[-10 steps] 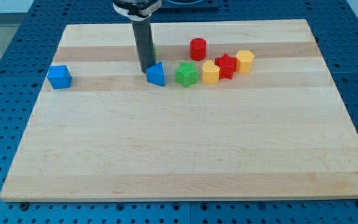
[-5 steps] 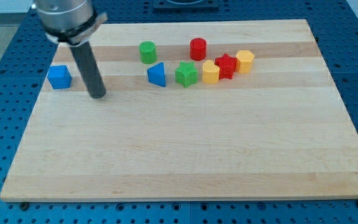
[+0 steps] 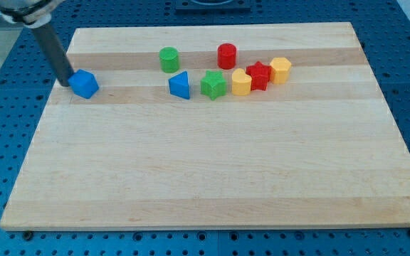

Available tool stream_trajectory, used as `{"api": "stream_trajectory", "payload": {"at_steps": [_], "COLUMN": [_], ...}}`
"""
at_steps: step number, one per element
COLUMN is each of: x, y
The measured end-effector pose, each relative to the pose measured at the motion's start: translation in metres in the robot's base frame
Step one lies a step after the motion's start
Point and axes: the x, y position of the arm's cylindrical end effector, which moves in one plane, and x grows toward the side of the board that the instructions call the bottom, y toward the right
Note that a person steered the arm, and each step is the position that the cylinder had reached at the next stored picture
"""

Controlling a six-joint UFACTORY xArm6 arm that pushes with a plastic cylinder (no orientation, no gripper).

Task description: Slide the blue cube towards the left side of the blue triangle

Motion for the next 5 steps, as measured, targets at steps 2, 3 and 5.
{"api": "stream_trajectory", "payload": {"at_steps": [2, 3, 5], "x": [-0.005, -0.004, 0.024], "y": [-0.035, -0.046, -0.009]}}
